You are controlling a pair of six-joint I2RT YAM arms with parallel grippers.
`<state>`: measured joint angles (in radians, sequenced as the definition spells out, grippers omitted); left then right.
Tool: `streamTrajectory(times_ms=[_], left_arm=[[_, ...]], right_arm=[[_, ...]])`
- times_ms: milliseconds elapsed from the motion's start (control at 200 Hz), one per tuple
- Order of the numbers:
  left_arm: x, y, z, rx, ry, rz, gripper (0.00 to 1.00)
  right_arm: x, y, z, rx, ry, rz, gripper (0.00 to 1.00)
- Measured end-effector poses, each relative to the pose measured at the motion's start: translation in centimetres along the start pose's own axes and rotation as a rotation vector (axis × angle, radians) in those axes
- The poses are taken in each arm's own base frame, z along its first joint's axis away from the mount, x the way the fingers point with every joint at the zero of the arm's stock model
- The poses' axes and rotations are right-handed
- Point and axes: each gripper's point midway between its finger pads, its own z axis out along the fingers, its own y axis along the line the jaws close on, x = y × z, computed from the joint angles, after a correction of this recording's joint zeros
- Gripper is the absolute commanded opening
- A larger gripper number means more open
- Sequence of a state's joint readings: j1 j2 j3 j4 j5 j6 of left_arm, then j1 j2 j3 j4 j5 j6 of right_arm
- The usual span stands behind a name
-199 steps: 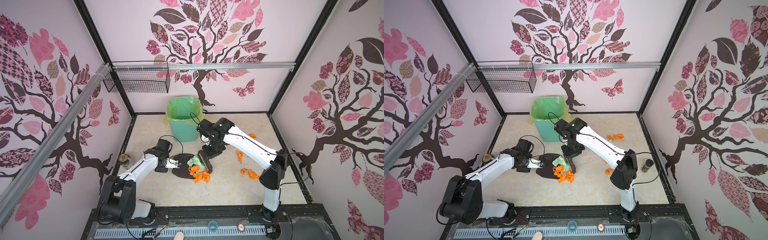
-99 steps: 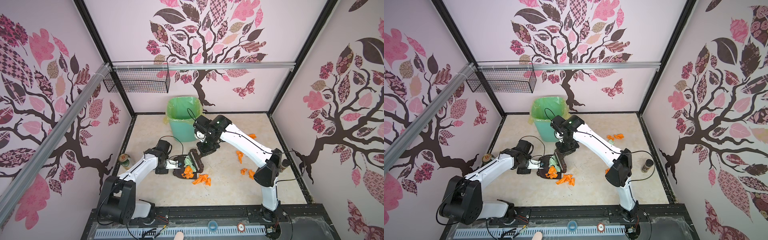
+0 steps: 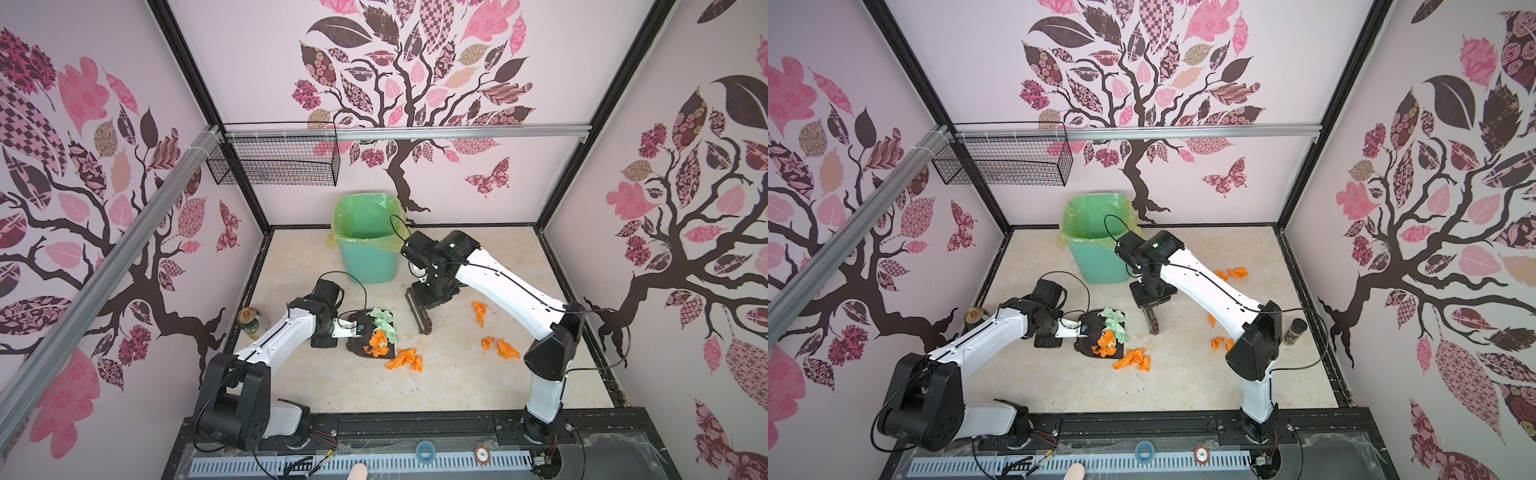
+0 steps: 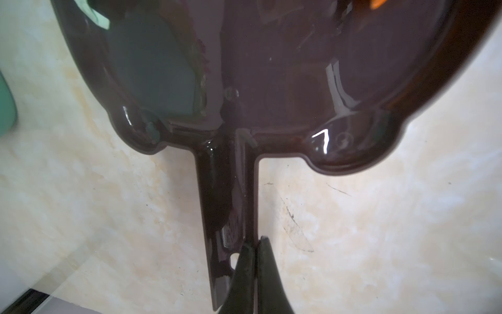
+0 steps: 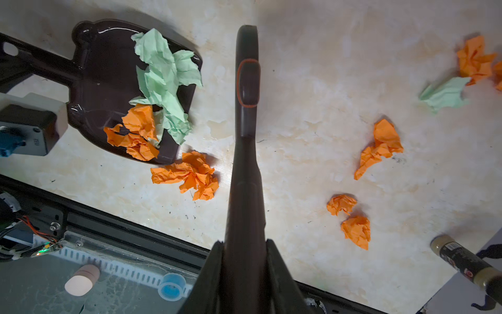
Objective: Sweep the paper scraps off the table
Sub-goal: 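Push scraps onto the dustpan with the brush while the left gripper holds it, then sweep more scraps toward the dustpan with the brush in the right gripper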
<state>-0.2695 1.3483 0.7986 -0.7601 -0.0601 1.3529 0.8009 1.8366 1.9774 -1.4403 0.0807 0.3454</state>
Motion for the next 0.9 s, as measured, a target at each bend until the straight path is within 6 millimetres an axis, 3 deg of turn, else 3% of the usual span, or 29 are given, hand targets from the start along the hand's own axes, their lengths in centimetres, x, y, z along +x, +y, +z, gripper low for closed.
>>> streamTrajectory(times_ms=[215, 415, 665, 900], left_arm=[[1.9, 0.5, -0.3, -0.030, 0.014, -0.022, 0.00], [3.0, -1.0, -1.1, -0.040, 0.008, -0.013, 0.00], [2.3, -3.7, -3.0, -0.061, -0.055, 0.024, 0.00], [2.3, -6.2, -2.1, 0.006, -0.058, 0.034, 0.00]], right_arm=[[3.3, -3.3, -3.4, 0.025, -0.064, 0.065, 0.00], [6.7, -4.6, -1.8, 0.063, 0.022, 0.079, 0.00], [8.8, -4.0, 0.1, 0.042, 0.119, 0.075, 0.00], [9.8, -1.4, 0.1, 0.000, 0.138, 0.025, 0.00]])
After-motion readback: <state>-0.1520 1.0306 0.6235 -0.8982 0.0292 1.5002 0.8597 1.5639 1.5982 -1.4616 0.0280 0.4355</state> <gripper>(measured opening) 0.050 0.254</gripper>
